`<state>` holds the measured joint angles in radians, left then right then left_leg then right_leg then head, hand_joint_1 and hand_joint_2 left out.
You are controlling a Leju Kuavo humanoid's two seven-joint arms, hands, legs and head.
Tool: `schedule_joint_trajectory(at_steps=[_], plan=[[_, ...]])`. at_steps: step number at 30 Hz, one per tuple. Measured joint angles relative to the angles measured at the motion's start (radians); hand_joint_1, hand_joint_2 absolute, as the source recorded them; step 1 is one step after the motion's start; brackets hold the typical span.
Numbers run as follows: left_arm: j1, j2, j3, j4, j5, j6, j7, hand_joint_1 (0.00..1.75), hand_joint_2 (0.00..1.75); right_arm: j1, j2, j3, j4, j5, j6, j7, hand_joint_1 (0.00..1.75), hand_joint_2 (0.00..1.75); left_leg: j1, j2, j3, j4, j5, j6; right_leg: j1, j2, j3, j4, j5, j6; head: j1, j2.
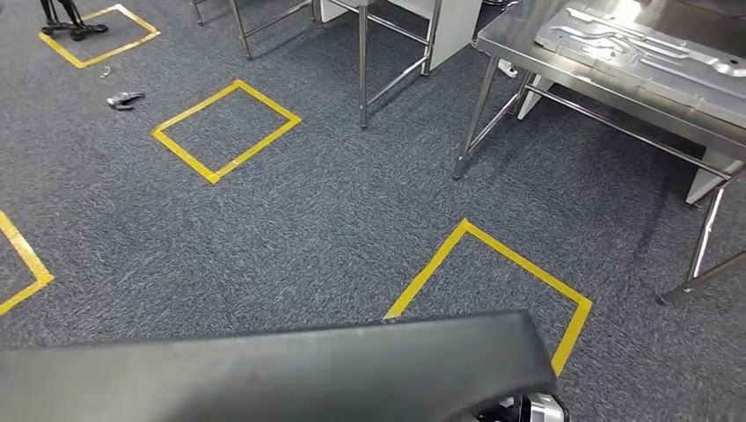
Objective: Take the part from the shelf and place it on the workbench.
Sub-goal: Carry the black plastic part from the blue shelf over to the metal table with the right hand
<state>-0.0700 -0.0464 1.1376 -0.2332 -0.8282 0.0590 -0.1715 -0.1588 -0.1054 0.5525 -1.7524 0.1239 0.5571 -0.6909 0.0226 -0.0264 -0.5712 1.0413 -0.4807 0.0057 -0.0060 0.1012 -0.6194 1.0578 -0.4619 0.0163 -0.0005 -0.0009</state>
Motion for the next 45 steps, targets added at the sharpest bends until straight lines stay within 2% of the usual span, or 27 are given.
schedule_joint_trajectory(at_steps=[1, 3, 5, 6, 8, 9, 11, 12, 14, 16, 18, 20, 21, 23, 25, 27, 29, 31, 33, 35, 36, 37, 38, 40, 42, 44, 45], plan=[[-0.001, 0.000, 0.000, 0.000, 0.001, 0.001, 0.000, 0.00, 1.75, -0.001, 0.000, 0.000, 0.000, 0.000, 0.000, 0.000, 1.62, 1.75, 0.001, 0.010, 0.002, -0.004, 0.002, 0.006, 0.001, -0.025, -0.014, 0.028, -0.017, 0.005, 0.002, 0.000], [0.000, 0.000, 0.002, -0.001, 0.005, 0.002, 0.000, 0.00, 1.75, -0.002, 0.000, 0.000, 0.002, 0.000, -0.001, 0.000, 1.62, 1.75, -0.001, 0.029, 0.004, -0.007, 0.001, 0.013, -0.001, -0.078, -0.069, 0.138, -0.070, 0.013, 0.007, 0.000], [0.004, 0.001, 0.007, -0.001, 0.009, 0.002, 0.001, 0.00, 1.75, 0.000, -0.001, 0.000, 0.006, 0.000, -0.002, 0.000, 1.62, 1.75, -0.003, 0.053, 0.005, -0.007, -0.002, 0.015, -0.005, -0.094, -0.124, 0.238, -0.100, 0.017, 0.007, 0.000], [0.005, 0.002, 0.009, -0.002, 0.011, 0.002, 0.001, 0.00, 1.75, 0.001, -0.001, 0.000, 0.008, 0.000, -0.002, 0.000, 1.62, 1.75, -0.005, 0.065, 0.007, -0.007, -0.004, 0.015, -0.006, -0.097, -0.130, 0.244, -0.090, 0.016, 0.007, 0.000], [0.004, 0.002, 0.013, -0.002, 0.015, 0.004, 0.000, 0.00, 1.75, 0.001, -0.001, 0.000, 0.011, 0.000, -0.002, 0.000, 1.62, 1.75, -0.008, 0.086, 0.014, -0.008, -0.009, 0.014, -0.003, -0.109, -0.083, 0.149, -0.029, 0.006, 0.007, 0.000], [0.004, 0.002, 0.015, -0.003, 0.019, 0.005, 0.000, 0.00, 1.75, 0.000, -0.001, 0.000, 0.011, 0.000, -0.002, 0.000, 1.62, 1.75, -0.010, 0.095, 0.018, -0.008, -0.011, 0.012, 0.004, -0.131, -0.047, 0.081, -0.004, -0.004, 0.007, 0.000], [0.002, 0.003, 0.022, -0.003, 0.026, 0.008, -0.002, 0.00, 1.75, -0.002, -0.001, 0.000, 0.011, -0.001, -0.004, 0.000, 1.62, 1.75, -0.013, 0.112, 0.025, -0.010, -0.016, 0.004, 0.018, -0.166, -0.001, -0.010, 0.019, -0.023, 0.007, 0.000], [0.001, 0.004, 0.026, -0.003, 0.029, 0.009, -0.004, 0.00, 1.75, -0.003, -0.001, 0.001, 0.011, -0.001, -0.004, 0.000, 1.62, 1.75, -0.012, 0.121, 0.028, -0.012, -0.018, 0.000, 0.024, -0.171, 0.003, -0.021, 0.015, -0.029, 0.007, 0.000], [-0.001, 0.009, 0.033, -0.006, 0.037, 0.010, -0.006, 0.00, 1.75, -0.003, -0.001, 0.001, 0.012, -0.002, -0.005, -0.001, 1.62, 1.75, -0.012, 0.137, 0.036, -0.018, -0.022, -0.011, 0.021, -0.146, 0.006, -0.032, 0.020, -0.036, 0.008, 0.000], [-0.004, 0.015, 0.039, -0.008, 0.042, 0.012, -0.009, 0.00, 1.75, -0.005, 0.000, 0.001, 0.012, -0.003, -0.005, 0.000, 1.62, 1.75, -0.012, 0.105, 0.034, 0.006, -0.042, -0.020, 0.012, -0.125, 0.021, -0.053, 0.029, -0.042, 0.007, 0.000], [-0.005, 0.021, 0.047, -0.009, 0.045, 0.014, -0.011, 0.00, 1.75, -0.009, 0.002, 0.001, 0.013, -0.005, -0.001, 0.000, 1.62, 1.75, -0.009, 0.052, -0.012, 0.105, -0.094, -0.025, 0.009, -0.105, 0.029, -0.062, 0.033, -0.047, 0.005, 0.000], [-0.002, 0.027, 0.054, -0.009, 0.051, 0.018, -0.012, 0.00, 1.75, -0.011, 0.004, 0.002, 0.015, -0.006, 0.002, 0.001, 1.62, 1.75, -0.007, 0.036, -0.076, 0.219, -0.134, -0.030, 0.010, -0.080, 0.028, -0.059, 0.032, -0.049, 0.004, 0.000], [0.001, 0.029, 0.058, -0.009, 0.055, 0.020, -0.013, 0.00, 1.75, -0.010, 0.004, 0.003, 0.017, -0.006, 0.003, 0.002, 1.62, 1.75, -0.007, 0.035, -0.091, 0.237, -0.128, -0.032, 0.009, -0.065, 0.027, -0.057, 0.031, -0.049, 0.004, 0.000], [0.003, 0.035, 0.066, -0.011, 0.060, 0.023, -0.016, 0.00, 1.75, -0.010, 0.006, 0.004, 0.021, -0.007, 0.004, 0.003, 1.62, 1.75, -0.003, 0.029, -0.069, 0.164, -0.062, -0.037, 0.007, -0.037, 0.027, -0.047, 0.026, -0.044, 0.004, 0.000], [0.000, 0.038, 0.072, -0.014, 0.061, 0.023, -0.019, 0.00, 1.75, -0.011, 0.008, 0.005, 0.022, -0.008, 0.004, 0.003, 1.62, 1.75, 0.002, -0.008, -0.019, 0.046, -0.010, -0.035, 0.005, -0.013, 0.021, -0.029, 0.017, -0.033, 0.004, 0.000], [-0.003, 0.039, 0.075, -0.015, 0.061, 0.023, -0.020, 0.00, 1.75, -0.012, 0.010, 0.006, 0.023, -0.009, 0.004, 0.003, 1.62, 1.75, 0.002, -0.033, 0.000, 0.002, -0.005, -0.026, 0.003, 0.005, 0.011, -0.018, 0.013, -0.021, 0.004, 0.000], [-0.005, 0.038, 0.076, -0.016, 0.061, 0.024, -0.021, 0.00, 1.75, -0.013, 0.011, 0.007, 0.023, -0.010, 0.004, 0.002, 1.62, 1.75, -0.001, -0.017, 0.001, -0.001, -0.002, -0.011, 0.001, 0.018, 0.005, -0.018, 0.015, -0.010, 0.004, 0.000], [-0.006, 0.037, 0.077, -0.017, 0.061, 0.026, -0.021, 0.00, 1.75, -0.014, 0.012, 0.009, 0.023, -0.011, 0.004, 0.002, 1.62, 1.75, 0.001, 0.003, 0.005, -0.007, 0.002, 0.002, 0.002, -0.013, -0.006, 0.006, 0.001, 0.000, 0.008, 0.000], [-0.006, 0.037, 0.078, -0.017, 0.061, 0.027, -0.020, 0.00, 1.75, -0.016, 0.012, 0.011, 0.023, -0.012, 0.005, 0.002, 1.62, 1.75, 0.001, 0.025, 0.007, -0.010, 0.001, 0.010, 0.002, -0.069, -0.052, 0.099, -0.048, 0.008, 0.013, 0.000], [-0.003, 0.038, 0.082, -0.017, 0.061, 0.028, -0.017, 0.00, 1.75, -0.018, 0.014, 0.013, 0.025, -0.013, 0.008, 0.002, 1.62, 1.75, -0.001, 0.048, 0.008, -0.010, -0.002, 0.013, -0.003, -0.091, -0.117, 0.219, -0.095, 0.014, 0.014, 0.000], [-0.003, 0.038, 0.083, -0.017, 0.062, 0.029, -0.016, 0.00, 1.75, -0.018, 0.014, 0.014, 0.027, -0.013, 0.010, 0.002, 1.62, 1.75, -0.001, 0.061, 0.009, -0.010, -0.004, 0.012, -0.005, -0.094, -0.134, 0.247, -0.096, 0.015, 0.014, 0.000], [-0.003, 0.038, 0.084, -0.017, 0.062, 0.030, -0.016, 0.00, 1.75, -0.018, 0.014, 0.014, 0.028, -0.013, 0.013, 0.002, 1.62, 1.75, -0.001, 0.073, 0.011, -0.010, -0.006, 0.011, -0.006, -0.098, -0.132, 0.238, -0.079, 0.014, 0.014, 0.000], [-0.004, 0.038, 0.084, -0.017, 0.063, 0.030, -0.015, 0.00, 1.75, -0.019, 0.014, 0.015, 0.029, -0.014, 0.016, 0.002, 1.62, 1.75, -0.001, 0.084, 0.015, -0.010, -0.009, 0.010, -0.006, -0.104, -0.109, 0.192, -0.047, 0.011, 0.014, 0.000], [-0.006, 0.038, 0.086, -0.017, 0.067, 0.032, -0.014, 0.00, 1.75, -0.024, 0.014, 0.016, 0.030, -0.016, 0.020, 0.002, 1.62, 1.75, -0.004, 0.103, 0.025, -0.010, -0.017, 0.003, 0.004, -0.145, -0.038, 0.057, 0.011, -0.001, 0.014, 0.000], [-0.006, 0.038, 0.090, -0.017, 0.072, 0.034, -0.013, 0.00, 1.75, -0.034, 0.016, 0.017, 0.030, -0.019, 0.022, 0.001, 1.62, 1.75, -0.007, 0.122, 0.033, -0.013, -0.023, -0.007, 0.016, -0.172, -0.004, -0.015, 0.025, -0.013, 0.014, 0.000], [-0.008, 0.038, 0.094, -0.017, 0.075, 0.036, -0.014, 0.00, 1.75, -0.039, 0.019, 0.018, 0.033, -0.022, 0.023, 0.000, 1.62, 1.75, -0.010, 0.144, 0.042, -0.020, -0.027, -0.018, 0.020, -0.153, -0.004, -0.023, 0.022, -0.022, 0.014, 0.000], [-0.010, 0.038, 0.096, -0.018, 0.076, 0.035, -0.015, 0.00, 1.75, -0.040, 0.020, 0.018, 0.034, -0.024, 0.024, 0.001, 1.62, 1.75, -0.009, 0.143, 0.048, -0.021, -0.031, -0.023, 0.016, -0.141, 0.000, -0.030, 0.025, -0.026, 0.013, 0.000]])
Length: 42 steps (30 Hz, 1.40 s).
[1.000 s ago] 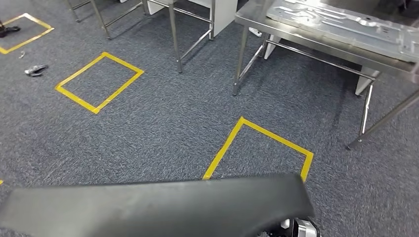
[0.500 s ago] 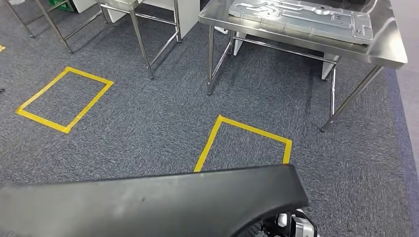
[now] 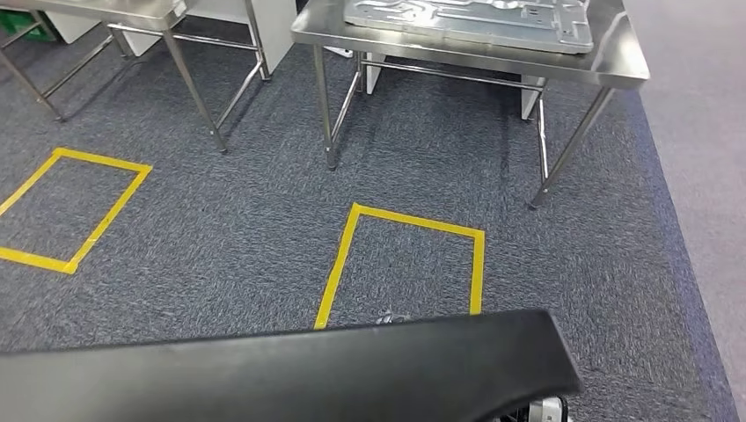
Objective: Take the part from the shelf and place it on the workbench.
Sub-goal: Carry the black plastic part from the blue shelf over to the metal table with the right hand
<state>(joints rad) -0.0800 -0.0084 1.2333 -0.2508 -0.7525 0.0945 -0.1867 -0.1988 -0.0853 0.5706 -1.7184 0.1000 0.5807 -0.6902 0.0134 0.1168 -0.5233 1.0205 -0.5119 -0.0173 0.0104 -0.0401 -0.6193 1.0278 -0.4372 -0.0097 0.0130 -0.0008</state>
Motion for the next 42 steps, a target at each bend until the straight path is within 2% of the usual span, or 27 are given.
schedule_joint_trajectory(at_steps=[2, 4, 5, 6, 7, 8, 9, 11, 13, 14, 15, 17, 19, 21, 22, 23, 25, 26, 28, 32, 34, 36, 37, 38, 40, 41, 42], plan=[[-0.003, 0.000, 0.003, 0.000, 0.002, -0.003, -0.003, 0.00, 1.75, -0.006, 0.004, 0.001, 0.003, -0.004, 0.002, 0.000, 1.62, 1.75, 0.001, -0.037, -0.010, 0.040, -0.030, -0.007, -0.009, 0.022, 0.012, -0.016, 0.006, -0.010, -0.002, 0.000], [-0.001, -0.001, 0.004, -0.001, 0.002, -0.006, -0.005, 0.00, 1.75, -0.013, 0.010, 0.001, 0.007, -0.007, 0.006, 0.001, 1.62, 1.75, 0.003, -0.089, -0.072, 0.163, -0.090, -0.008, -0.011, 0.044, 0.018, -0.021, 0.007, -0.017, -0.005, 0.000], [0.002, 0.000, 0.005, -0.001, 0.001, -0.008, -0.005, 0.00, 1.75, -0.014, 0.013, 0.002, 0.010, -0.008, 0.008, 0.001, 1.62, 1.75, 0.003, -0.101, -0.109, 0.230, -0.113, -0.008, -0.009, 0.057, 0.019, -0.021, 0.006, -0.020, -0.007, 0.000], [0.005, 0.000, 0.005, -0.001, 0.000, -0.010, -0.005, 0.00, 1.75, -0.013, 0.014, 0.002, 0.013, -0.009, 0.010, 0.001, 1.62, 1.75, 0.003, -0.106, -0.138, 0.275, -0.120, -0.008, -0.008, 0.072, 0.020, -0.020, 0.005, -0.021, -0.007, 0.000], [0.008, 0.000, 0.005, -0.001, -0.001, -0.012, -0.005, 0.00, 1.75, -0.012, 0.014, 0.002, 0.017, -0.010, 0.011, 0.001, 1.62, 1.75, 0.003, -0.109, -0.149, 0.281, -0.104, -0.007, -0.007, 0.087, 0.022, -0.019, 0.004, -0.021, -0.007, 0.000], [0.010, 0.000, 0.005, -0.001, -0.001, -0.013, -0.005, 0.00, 1.75, -0.012, 0.014, 0.002, 0.020, -0.012, 0.011, 0.000, 1.62, 1.75, 0.003, -0.111, -0.142, 0.247, -0.069, -0.005, -0.006, 0.102, 0.025, -0.018, 0.002, -0.020, -0.007, 0.000], [0.010, 0.000, 0.005, -0.001, -0.001, -0.014, -0.005, 0.00, 1.75, -0.012, 0.014, 0.002, 0.024, -0.014, 0.011, -0.001, 1.62, 1.75, 0.003, -0.121, -0.119, 0.181, -0.023, -0.003, -0.007, 0.116, 0.027, -0.015, 0.000, -0.018, -0.007, 0.000], [0.010, 0.000, 0.006, -0.001, -0.001, -0.014, -0.005, 0.00, 1.75, -0.012, 0.014, 0.002, 0.028, -0.017, 0.009, -0.002, 1.62, 1.75, 0.005, -0.161, -0.072, 0.056, 0.036, 0.004, -0.005, 0.141, 0.027, -0.006, -0.007, -0.010, -0.006, 0.000], [0.011, 0.000, 0.008, -0.001, -0.001, -0.014, -0.005, 0.00, 1.75, -0.010, 0.014, 0.002, 0.030, -0.019, 0.004, -0.002, 1.62, 1.75, 0.003, -0.180, -0.055, 0.011, 0.043, 0.011, -0.009, 0.161, 0.019, 0.000, -0.009, 0.000, -0.006, 0.000], [0.011, 0.000, 0.009, -0.001, -0.001, -0.014, -0.005, 0.00, 1.75, -0.009, 0.014, 0.002, 0.031, -0.019, 0.002, -0.002, 1.62, 1.75, 0.002, -0.171, -0.053, 0.008, 0.044, 0.016, -0.011, 0.171, 0.016, -0.001, -0.008, 0.006, -0.006, 0.000], [0.010, -0.002, 0.010, -0.001, -0.001, -0.015, -0.006, 0.00, 1.75, -0.008, 0.014, 0.002, 0.031, -0.019, 0.000, -0.002, 1.62, 1.75, 0.002, -0.160, -0.051, 0.004, 0.046, 0.022, -0.013, 0.170, 0.015, 0.001, -0.009, 0.012, -0.006, 0.000], [0.008, -0.004, 0.010, -0.001, -0.002, -0.019, -0.007, 0.00, 1.75, -0.007, 0.014, 0.002, 0.032, -0.018, -0.004, -0.002, 1.62, 1.75, 0.005, -0.139, -0.044, -0.005, 0.049, 0.033, -0.010, 0.128, -0.003, 0.039, -0.032, 0.022, -0.002, 0.000], [0.011, -0.005, 0.011, -0.001, -0.002, -0.027, -0.008, 0.00, 1.75, -0.007, 0.014, 0.003, 0.032, -0.017, -0.007, -0.003, 1.62, 1.75, 0.005, -0.120, -0.039, -0.009, 0.048, 0.040, -0.011, 0.069, -0.061, 0.150, -0.087, 0.030, 0.003, 0.000], [0.014, -0.005, 0.013, -0.001, -0.001, -0.040, -0.004, 0.00, 1.75, -0.006, 0.013, 0.004, 0.033, -0.012, -0.016, -0.003, 1.62, 1.75, 0.004, -0.104, -0.038, -0.008, 0.044, 0.040, -0.017, 0.049, -0.124, 0.262, -0.126, 0.035, 0.004, 0.000], [0.015, -0.005, 0.013, -0.001, -0.001, -0.046, 0.000, 0.00, 1.75, -0.005, 0.013, 0.004, 0.034, -0.009, -0.022, -0.003, 1.62, 1.75, 0.004, -0.097, -0.037, -0.008, 0.042, 0.039, -0.019, 0.046, -0.133, 0.275, -0.119, 0.036, 0.004, 0.000], [0.015, -0.005, 0.014, -0.001, -0.001, -0.051, 0.002, 0.00, 1.75, -0.005, 0.013, 0.004, 0.034, -0.006, -0.027, -0.003, 1.62, 1.75, 0.004, -0.092, -0.035, -0.008, 0.039, 0.037, -0.021, 0.045, -0.121, 0.249, -0.094, 0.035, 0.004, 0.000], [0.013, -0.005, 0.015, -0.001, -0.001, -0.058, 0.004, 0.00, 1.75, -0.005, 0.012, 0.004, 0.033, -0.004, -0.036, -0.003, 1.62, 1.75, 0.004, -0.084, -0.027, -0.009, 0.032, 0.033, -0.020, 0.036, -0.049, 0.111, -0.028, 0.028, 0.004, 0.000], [0.012, -0.005, 0.016, -0.001, -0.001, -0.059, 0.005, 0.00, 1.75, -0.006, 0.012, 0.004, 0.031, -0.004, -0.039, -0.003, 1.62, 1.75, 0.003, -0.083, -0.023, -0.009, 0.028, 0.029, -0.016, 0.030, -0.015, 0.048, -0.010, 0.023, 0.004, 0.000], [0.011, -0.005, 0.017, -0.001, -0.002, -0.060, 0.006, 0.00, 1.75, -0.006, 0.012, 0.004, 0.027, -0.004, -0.043, -0.004, 1.62, 1.75, 0.003, -0.080, -0.018, -0.011, 0.021, 0.017, -0.008, 0.023, 0.015, -0.008, -0.009, 0.013, 0.004, 0.000], [0.008, -0.004, 0.018, -0.001, -0.003, -0.061, 0.007, 0.00, 1.75, -0.005, 0.012, 0.004, 0.019, -0.004, -0.047, -0.005, 1.62, 1.75, 0.005, -0.084, -0.015, 0.011, 0.000, -0.003, -0.011, 0.036, 0.036, -0.024, -0.013, -0.008, 0.002, 0.000], [0.009, -0.003, 0.019, -0.001, -0.003, -0.062, 0.006, 0.00, 1.75, -0.006, 0.012, 0.004, 0.017, -0.005, -0.049, -0.005, 1.62, 1.75, 0.006, -0.100, -0.065, 0.117, -0.045, -0.005, -0.011, 0.039, 0.055, -0.031, -0.020, -0.018, -0.001, 0.000], [0.013, -0.003, 0.020, -0.001, -0.002, -0.062, 0.004, 0.00, 1.75, -0.005, 0.012, 0.005, 0.018, -0.005, -0.051, -0.005, 1.62, 1.75, 0.006, -0.107, -0.149, 0.251, -0.083, -0.007, -0.006, 0.045, 0.069, -0.030, -0.033, -0.025, -0.002, 0.000], [0.017, -0.003, 0.020, -0.001, -0.002, -0.062, 0.004, 0.00, 1.75, -0.004, 0.012, 0.006, 0.018, -0.005, -0.052, -0.005, 1.62, 1.75, 0.006, -0.108, -0.177, 0.281, -0.077, -0.007, -0.004, 0.049, 0.078, -0.030, -0.041, -0.026, -0.002, 0.000], [0.020, -0.003, 0.021, -0.001, -0.002, -0.062, 0.002, 0.00, 1.75, -0.003, 0.012, 0.006, 0.018, -0.005, -0.053, -0.005, 1.62, 1.75, 0.006, -0.108, -0.185, 0.270, -0.049, -0.006, -0.002, 0.054, 0.088, -0.029, -0.049, -0.026, -0.002, 0.000], [0.023, -0.003, 0.021, -0.001, -0.002, -0.062, 0.000, 0.00, 1.75, -0.003, 0.012, 0.007, 0.017, -0.005, -0.055, -0.005, 1.62, 1.75, 0.005, -0.110, -0.151, 0.151, 0.044, 0.001, 0.000, 0.061, 0.114, -0.029, -0.069, -0.023, -0.002, 0.000], [0.022, -0.002, 0.023, -0.001, -0.002, -0.062, -0.001, 0.00, 1.75, -0.003, 0.012, 0.007, 0.017, -0.005, -0.055, -0.005, 1.62, 1.75, 0.003, -0.112, -0.126, 0.089, 0.076, 0.006, 0.001, 0.064, 0.124, -0.028, -0.079, -0.019, -0.001, 0.000], [0.021, -0.001, 0.024, -0.001, -0.003, -0.062, -0.001, 0.00, 1.75, -0.003, 0.012, 0.007, 0.017, -0.005, -0.055, -0.006, 1.62, 1.75, -0.001, -0.115, -0.106, 0.043, 0.091, 0.012, 0.001, 0.066, 0.130, -0.028, -0.087, -0.014, -0.001, 0.000]])
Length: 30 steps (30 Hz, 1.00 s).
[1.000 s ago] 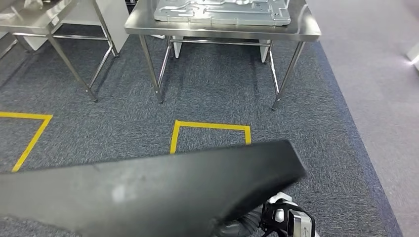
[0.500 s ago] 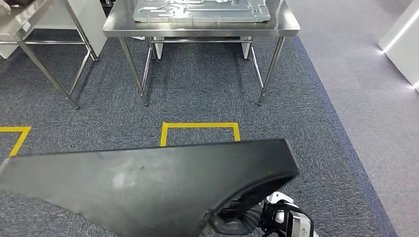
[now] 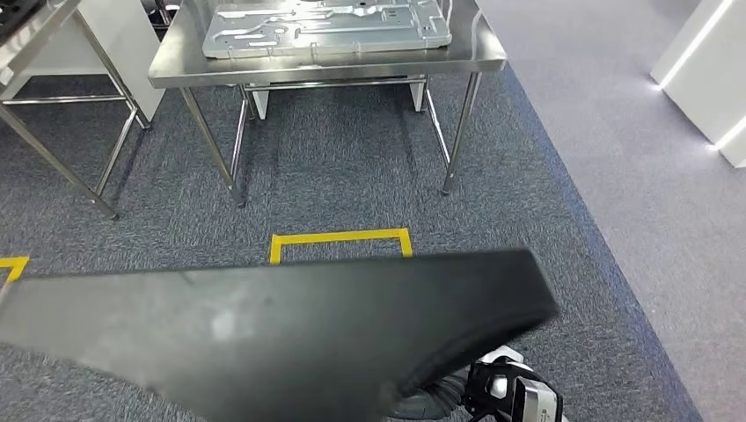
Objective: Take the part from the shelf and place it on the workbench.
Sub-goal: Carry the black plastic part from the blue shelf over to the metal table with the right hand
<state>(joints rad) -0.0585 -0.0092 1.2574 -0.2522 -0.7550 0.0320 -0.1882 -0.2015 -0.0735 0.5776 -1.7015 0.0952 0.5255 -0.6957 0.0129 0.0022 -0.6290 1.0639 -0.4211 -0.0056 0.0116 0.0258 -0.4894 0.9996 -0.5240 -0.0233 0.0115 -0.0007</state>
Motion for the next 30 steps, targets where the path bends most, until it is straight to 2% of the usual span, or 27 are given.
schedule_joint_trajectory(at_steps=[1, 3, 5, 7, 9, 10, 11, 12, 14, 15, 16, 19, 21, 22, 24, 25, 26, 27, 29, 30], plan=[[0.000, 0.001, 0.002, 0.000, 0.000, 0.000, -0.001, 0.00, 1.75, 0.000, 0.000, 0.000, -0.001, 0.000, 0.000, 0.000, 1.62, 1.75, -0.004, -0.002, 0.012, -0.026, -0.001, 0.005, -0.001, 0.002, 0.004, 0.000, -0.005, 0.006, 0.001, 0.000], [-0.001, 0.003, 0.004, 0.000, 0.000, 0.000, -0.002, 0.00, 1.75, 0.001, 0.000, 0.001, -0.004, 0.001, -0.001, 0.000, 1.62, 1.75, -0.007, -0.002, 0.025, -0.043, -0.015, 0.016, -0.004, 0.004, 0.007, 0.004, -0.005, 0.017, 0.002, 0.000], [-0.001, 0.004, 0.005, 0.000, 0.000, 0.000, -0.003, 0.00, 1.75, 0.000, 0.000, 0.001, -0.006, 0.001, -0.001, 0.000, 1.62, 1.75, -0.004, -0.001, 0.044, -0.056, -0.021, 0.028, -0.006, -0.003, -0.008, 0.043, -0.004, 0.028, 0.004, 0.000], [-0.002, 0.005, 0.005, 0.000, 0.000, -0.001, -0.003, 0.00, 1.75, 0.000, 0.000, 0.001, -0.008, 0.002, -0.002, 0.001, 1.62, 1.75, -0.002, 0.000, 0.066, -0.064, -0.031, 0.036, -0.011, -0.011, -0.071, 0.148, -0.027, 0.041, 0.008, 0.000], [-0.002, 0.005, 0.005, 0.000, 0.000, -0.001, -0.003, 0.00, 1.75, 0.002, -0.001, 0.002, -0.008, 0.002, -0.002, 0.001, 1.62, 1.75, -0.001, 0.000, 0.082, -0.066, -0.046, 0.038, -0.018, -0.014, -0.163, 0.263, -0.073, 0.052, 0.010, 0.000], [-0.001, 0.005, 0.005, 0.000, 0.000, -0.001, -0.003, 0.00, 1.75, 0.004, -0.002, 0.002, -0.008, 0.002, -0.002, 0.001, 1.62, 1.75, -0.001, 0.000, 0.091, -0.066, -0.054, 0.036, -0.022, -0.015, -0.197, 0.291, -0.084, 0.055, 0.010, 0.000], [-0.001, 0.005, 0.006, 0.000, 0.000, -0.001, -0.003, 0.00, 1.75, 0.005, -0.002, 0.002, -0.008, 0.002, -0.002, 0.001, 1.62, 1.75, 0.000, 0.000, 0.103, -0.066, -0.063, 0.034, -0.025, -0.016, -0.215, 0.286, -0.076, 0.057, 0.010, 0.000], [-0.001, 0.005, 0.006, 0.000, 0.000, -0.001, -0.003, 0.00, 1.75, 0.006, -0.003, 0.002, -0.008, 0.002, -0.002, 0.001, 1.62, 1.75, 0.001, 0.000, 0.116, -0.066, -0.073, 0.031, -0.028, -0.018, -0.213, 0.246, -0.044, 0.059, 0.010, 0.000], [-0.001, 0.005, 0.006, 0.000, 0.000, -0.001, -0.004, 0.00, 1.75, 0.006, -0.004, 0.002, -0.007, 0.002, -0.004, 0.001, 1.62, 1.75, 0.004, 0.000, 0.145, -0.065, -0.094, 0.022, -0.029, -0.027, -0.182, 0.117, 0.059, 0.057, 0.010, 0.000], [-0.002, 0.005, 0.006, 0.000, 0.000, -0.001, -0.006, 0.00, 1.75, 0.007, -0.004, 0.003, -0.007, 0.002, -0.005, 0.001, 1.62, 1.75, 0.004, 0.000, 0.154, -0.065, -0.104, 0.015, -0.027, -0.031, -0.168, 0.068, 0.091, 0.052, 0.011, 0.000], [-0.003, 0.005, 0.006, 0.000, 0.000, -0.001, -0.008, 0.00, 1.75, 0.008, -0.004, 0.003, -0.007, 0.003, -0.006, 0.001, 1.62, 1.75, 0.003, 0.001, 0.160, -0.068, -0.111, 0.008, -0.023, -0.034, -0.160, 0.041, 0.110, 0.045, 0.012, 0.000], [-0.004, 0.005, 0.007, 0.000, 0.000, -0.001, -0.014, 0.00, 1.75, 0.009, -0.006, 0.004, -0.008, 0.004, -0.007, 0.001, 1.62, 1.75, 0.003, 0.004, 0.173, -0.056, -0.116, -0.012, -0.020, -0.028, -0.145, 0.027, 0.107, 0.019, 0.011, 0.000], [-0.005, 0.005, 0.007, 0.000, 0.000, -0.003, -0.016, 0.00, 1.75, 0.010, -0.006, 0.004, -0.008, 0.008, -0.010, 0.001, 1.62, 1.75, 0.007, 0.004, 0.152, 0.004, -0.129, -0.017, -0.019, -0.024, -0.127, 0.021, 0.099, 0.005, 0.010, 0.000], [-0.006, 0.005, 0.007, 0.000, 0.000, -0.004, -0.017, 0.00, 1.75, 0.010, -0.006, 0.004, -0.008, 0.014, -0.016, 0.001, 1.62, 1.75, 0.008, 0.004, 0.121, 0.059, -0.150, -0.018, -0.018, -0.024, -0.121, 0.020, 0.095, -0.001, 0.009, 0.000], [-0.005, 0.005, 0.007, 0.000, 0.000, -0.005, -0.019, 0.00, 1.75, 0.012, -0.007, 0.004, -0.008, 0.029, -0.031, 0.001, 1.62, 1.75, 0.007, 0.003, 0.038, 0.181, -0.205, -0.018, -0.012, -0.022, -0.114, 0.020, 0.084, -0.009, 0.008, 0.000], [-0.002, 0.005, 0.008, 0.000, 0.000, -0.005, -0.020, 0.00, 1.75, 0.013, -0.008, 0.004, -0.008, 0.037, -0.038, 0.001, 1.62, 1.75, 0.007, 0.003, 0.004, 0.219, -0.224, -0.017, -0.009, -0.021, -0.109, 0.021, 0.079, -0.011, 0.008, 0.000], [0.000, 0.006, 0.008, 0.000, 0.000, -0.005, -0.021, 0.00, 1.75, 0.014, -0.008, 0.005, -0.008, 0.043, -0.044, 0.001, 1.62, 1.75, 0.007, 0.003, -0.016, 0.225, -0.222, -0.014, -0.006, -0.020, -0.102, 0.021, 0.072, -0.013, 0.008, 0.000], [0.002, 0.006, 0.009, 0.000, 0.000, -0.005, -0.021, 0.00, 1.75, 0.014, -0.009, 0.006, -0.008, 0.048, -0.050, 0.001, 1.62, 1.75, 0.006, 0.003, -0.018, 0.197, -0.198, -0.009, -0.003, -0.021, -0.092, 0.021, 0.064, -0.013, 0.008, 0.000], [0.002, 0.006, 0.011, 0.000, 0.000, -0.005, -0.022, 0.00, 1.75, 0.014, -0.009, 0.009, -0.007, 0.055, -0.058, 0.001, 1.62, 1.75, 0.001, 0.015, 0.011, 0.076, -0.102, 0.006, 0.001, -0.027, -0.070, 0.022, 0.048, -0.012, 0.008, 0.000], [0.001, 0.007, 0.012, 0.000, -0.001, -0.006, -0.022, 0.00, 1.75, 0.014, -0.010, 0.010, -0.006, 0.058, -0.060, 0.002, 1.62, 1.75, -0.005, 0.024, 0.023, 0.024, -0.076, 0.012, 0.003, -0.031, -0.062, 0.024, 0.041, -0.009, 0.009, 0.000]])
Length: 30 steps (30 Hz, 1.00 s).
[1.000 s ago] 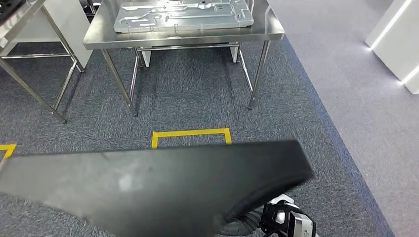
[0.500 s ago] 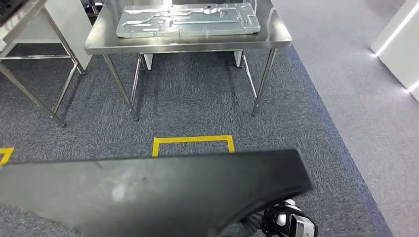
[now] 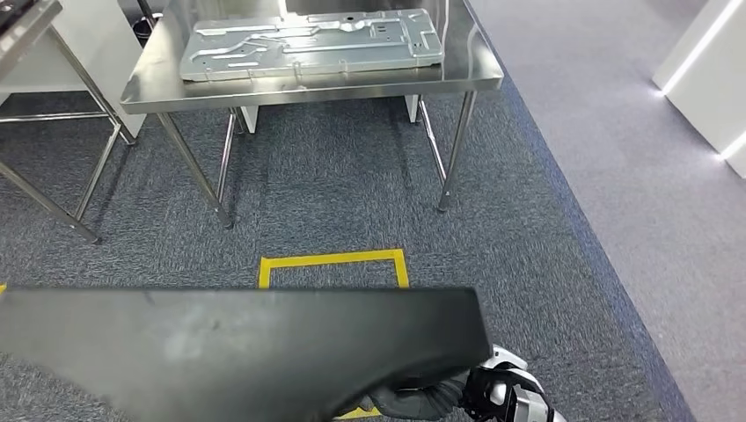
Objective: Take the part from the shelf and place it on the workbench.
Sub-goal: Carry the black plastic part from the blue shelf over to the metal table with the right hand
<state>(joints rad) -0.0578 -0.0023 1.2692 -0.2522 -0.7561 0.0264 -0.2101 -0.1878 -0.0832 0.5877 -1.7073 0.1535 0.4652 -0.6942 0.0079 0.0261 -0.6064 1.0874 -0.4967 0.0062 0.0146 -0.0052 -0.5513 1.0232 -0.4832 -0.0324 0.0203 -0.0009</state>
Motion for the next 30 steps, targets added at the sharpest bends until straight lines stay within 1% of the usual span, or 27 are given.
schedule_joint_trajectory(at_steps=[1, 2, 3, 5, 6, 8, 9, 10, 11, 12, 13, 14, 15, 16, 17, 18, 19, 20, 21, 22, 23, 25, 26, 27, 28, 29, 30], plan=[[-0.001, 0.001, 0.000, 0.000, -0.001, 0.000, 0.000, 0.00, 1.75, -0.001, 0.000, 0.001, 0.001, 0.002, -0.002, 0.000, 1.62, 1.75, -0.005, 0.008, 0.007, -0.033, 0.012, 0.005, 0.001, -0.004, 0.004, 0.000, -0.006, 0.005, 0.000, 0.000], [-0.001, 0.002, 0.000, 0.000, -0.002, -0.001, -0.001, 0.00, 1.75, -0.001, -0.001, 0.001, 0.003, 0.004, -0.003, 0.000, 1.62, 1.75, -0.009, 0.011, 0.008, -0.047, 0.014, 0.009, 0.001, -0.008, 0.007, 0.004, -0.009, 0.011, 0.000, 0.000], [-0.001, 0.003, 0.000, 0.000, -0.002, -0.001, -0.002, 0.00, 1.75, -0.001, -0.002, 0.002, 0.004, 0.005, -0.005, 0.001, 1.62, 1.75, -0.011, 0.008, 0.008, -0.052, 0.008, 0.011, 0.001, -0.010, 0.010, 0.009, -0.009, 0.018, 0.000, 0.000], [0.001, 0.004, 0.000, 0.000, -0.003, -0.002, -0.004, 0.00, 1.75, -0.003, -0.003, 0.002, 0.004, 0.008, -0.008, 0.001, 1.62, 1.75, -0.006, -0.005, 0.025, -0.062, 0.029, 0.022, -0.001, -0.012, 0.012, 0.029, -0.015, 0.030, 0.000, 0.000], [0.001, 0.005, 0.000, 0.000, -0.003, -0.003, -0.005, 0.00, 1.75, -0.005, -0.004, 0.002, 0.005, 0.009, -0.010, 0.001, 1.62, 1.75, -0.004, -0.011, 0.033, -0.064, 0.032, 0.027, -0.003, -0.009, 0.003, 0.051, -0.029, 0.037, 0.002, 0.000], [-0.002, 0.005, 0.000, 0.000, -0.003, -0.003, -0.006, 0.00, 1.75, -0.007, -0.005, 0.002, 0.004, 0.012, -0.013, 0.000, 1.62, 1.75, -0.001, -0.018, 0.043, -0.067, 0.033, 0.031, -0.007, -0.003, -0.018, 0.094, -0.059, 0.045, 0.006, 0.000], [-0.002, 0.005, 0.000, 0.000, -0.003, -0.003, -0.006, 0.00, 1.75, -0.007, -0.005, 0.002, 0.004, 0.012, -0.013, 0.000, 1.62, 1.75, -0.001, -0.019, 0.043, -0.067, 0.033, 0.031, -0.008, -0.003, -0.027, 0.109, -0.068, 0.048, 0.007, 0.000], [-0.002, 0.005, 0.000, 0.000, -0.003, -0.003, -0.006, 0.00, 1.75, -0.007, -0.005, 0.002, 0.004, 0.012, -0.013, 0.000, 1.62, 1.75, -0.001, -0.020, 0.043, -0.067, 0.033, 0.031, -0.008, -0.003, -0.029, 0.113, -0.070, 0.048, 0.007, 0.000], [-0.001, 0.005, 0.000, 0.000, -0.004, -0.004, -0.006, 0.00, 1.75, -0.006, -0.006, 0.003, 0.006, 0.013, -0.013, 0.000, 1.62, 1.75, 0.000, -0.025, 0.047, -0.067, 0.028, 0.031, -0.013, -0.002, -0.062, 0.148, -0.073, 0.053, 0.007, 0.000], [0.000, 0.005, 0.000, 0.000, -0.006, -0.006, -0.007, 0.00, 1.75, -0.005, -0.007, 0.003, 0.007, 0.014, -0.014, 0.000, 1.62, 1.75, 0.000, -0.032, 0.052, -0.066, 0.022, 0.029, -0.018, -0.001, -0.088, 0.165, -0.062, 0.058, 0.007, 0.000], [0.001, 0.005, 0.000, 0.000, -0.008, -0.009, -0.008, 0.00, 1.75, -0.004, -0.008, 0.003, 0.008, 0.015, -0.014, 0.000, 1.62, 1.75, 0.002, -0.039, 0.060, -0.066, 0.014, 0.027, -0.023, -0.001, -0.105, 0.159, -0.037, 0.061, 0.007, 0.000], [0.002, 0.005, 0.000, 0.000, -0.010, -0.011, -0.010, 0.00, 1.75, -0.003, -0.009, 0.004, 0.009, 0.016, -0.014, 0.000, 1.62, 1.75, 0.003, -0.046, 0.070, -0.067, 0.005, 0.023, -0.028, 0.000, -0.115, 0.133, -0.003, 0.062, 0.007, 0.000], [0.002, 0.005, 0.000, 0.000, -0.012, -0.012, -0.011, 0.00, 1.75, -0.002, -0.010, 0.004, 0.009, 0.017, -0.014, 0.000, 1.62, 1.75, 0.003, -0.049, 0.076, -0.067, -0.001, 0.018, -0.026, 0.000, -0.095, 0.075, 0.023, 0.057, 0.007, 0.000], [0.001, 0.005, 0.000, 0.000, -0.012, -0.013, -0.012, 0.00, 1.75, -0.002, -0.010, 0.004, 0.009, 0.017, -0.014, 0.000, 1.62, 1.75, 0.003, -0.050, 0.080, -0.069, -0.006, 0.012, -0.023, 0.000, -0.081, 0.035, 0.032, 0.051, 0.006, 0.000], [0.001, 0.005, 0.000, 0.000, -0.013, -0.014, -0.013, 0.00, 1.75, -0.001, -0.010, 0.004, 0.009, 0.017, -0.014, 0.000, 1.62, 1.75, 0.003, -0.050, 0.085, -0.069, -0.008, 0.005, -0.020, 0.001, -0.075, 0.013, 0.032, 0.043, 0.006, 0.000], [0.001, 0.005, 0.000, 0.000, -0.013, -0.015, -0.013, 0.00, 1.75, 0.000, -0.010, 0.004, 0.009, 0.017, -0.014, 0.000, 1.62, 1.75, 0.002, -0.050, 0.089, -0.069, -0.007, -0.002, -0.017, 0.001, -0.072, 0.010, 0.025, 0.034, 0.005, 0.000], [0.001, 0.005, 0.000, 0.000, -0.013, -0.015, -0.013, 0.00, 1.75, 0.002, -0.010, 0.004, 0.009, 0.016, -0.015, 0.000, 1.62, 1.75, 0.002, -0.049, 0.094, -0.068, -0.009, -0.009, -0.017, 0.002, -0.065, 0.005, 0.030, 0.024, 0.005, 0.000], [0.000, 0.005, 0.000, 0.000, -0.014, -0.015, -0.014, 0.00, 1.75, 0.003, -0.010, 0.005, 0.009, 0.015, -0.015, 0.000, 1.62, 1.75, 0.002, -0.047, 0.099, -0.060, -0.011, -0.014, -0.018, 0.002, -0.056, -0.001, 0.037, 0.018, 0.005, 0.000], [-0.001, 0.006, 0.000, 0.000, -0.014, -0.015, -0.014, 0.00, 1.75, 0.004, -0.010, 0.005, 0.008, 0.014, -0.015, 0.000, 1.62, 1.75, 0.003, -0.044, 0.093, -0.041, -0.019, -0.018, -0.019, 0.001, -0.046, -0.004, 0.038, 0.012, 0.004, 0.000], [-0.003, 0.006, 0.000, 0.000, -0.014, -0.015, -0.014, 0.00, 1.75, 0.004, -0.010, 0.005, 0.007, 0.012, -0.016, 0.000, 1.62, 1.75, 0.004, -0.040, 0.076, -0.004, -0.033, -0.020, -0.020, 0.000, -0.037, -0.007, 0.038, 0.008, 0.003, 0.000], [-0.004, 0.006, 0.000, 0.000, -0.014, -0.015, -0.015, 0.00, 1.75, 0.005, -0.010, 0.005, 0.007, 0.011, -0.017, 0.000, 1.62, 1.75, 0.005, -0.037, 0.045, 0.052, -0.055, -0.022, -0.019, -0.001, -0.032, -0.008, 0.034, 0.004, 0.003, 0.000], [-0.003, 0.006, 0.000, 0.000, -0.016, -0.015, -0.015, 0.00, 1.75, 0.009, -0.010, 0.005, 0.006, 0.008, -0.018, 0.000, 1.62, 1.75, 0.005, -0.036, -0.034, 0.172, -0.104, -0.027, -0.016, -0.001, -0.026, -0.008, 0.025, -0.002, 0.002, 0.000], [0.000, 0.006, 0.000, 0.000, -0.017, -0.015, -0.015, 0.00, 1.75, 0.013, -0.011, 0.005, 0.006, 0.007, -0.018, 0.000, 1.62, 1.75, 0.005, -0.035, -0.062, 0.203, -0.115, -0.028, -0.015, -0.001, -0.023, -0.007, 0.020, -0.003, 0.001, 0.000], [0.001, 0.006, 0.000, 0.000, -0.018, -0.015, -0.015, 0.00, 1.75, 0.015, -0.011, 0.005, 0.006, 0.005, -0.018, 0.000, 1.62, 1.75, 0.005, -0.035, -0.073, 0.199, -0.104, -0.028, -0.014, 0.000, -0.018, -0.006, 0.015, -0.002, 0.001, 0.000], [0.002, 0.007, 0.000, 0.000, -0.018, -0.015, -0.015, 0.00, 1.75, 0.017, -0.012, 0.005, 0.006, 0.004, -0.018, 0.000, 1.62, 1.75, 0.006, -0.034, -0.066, 0.159, -0.071, -0.027, -0.013, 0.001, -0.011, -0.005, 0.009, -0.001, 0.001, 0.000], [0.002, 0.007, 0.000, 0.000, -0.019, -0.015, -0.015, 0.00, 1.75, 0.018, -0.013, 0.005, 0.005, 0.002, -0.019, 0.000, 1.62, 1.75, 0.006, -0.033, -0.045, 0.092, -0.023, -0.023, -0.013, 0.001, -0.004, -0.004, 0.003, 0.001, 0.001, 0.000], [0.001, 0.007, 0.000, 0.000, -0.019, -0.015, -0.015, 0.00, 1.75, 0.019, -0.013, 0.005, 0.004, 0.000, -0.019, 0.000, 1.62, 1.75, 0.004, -0.031, -0.024, 0.029, 0.011, -0.019, -0.012, 0.001, 0.003, -0.003, -0.003, 0.005, 0.002, 0.000]])
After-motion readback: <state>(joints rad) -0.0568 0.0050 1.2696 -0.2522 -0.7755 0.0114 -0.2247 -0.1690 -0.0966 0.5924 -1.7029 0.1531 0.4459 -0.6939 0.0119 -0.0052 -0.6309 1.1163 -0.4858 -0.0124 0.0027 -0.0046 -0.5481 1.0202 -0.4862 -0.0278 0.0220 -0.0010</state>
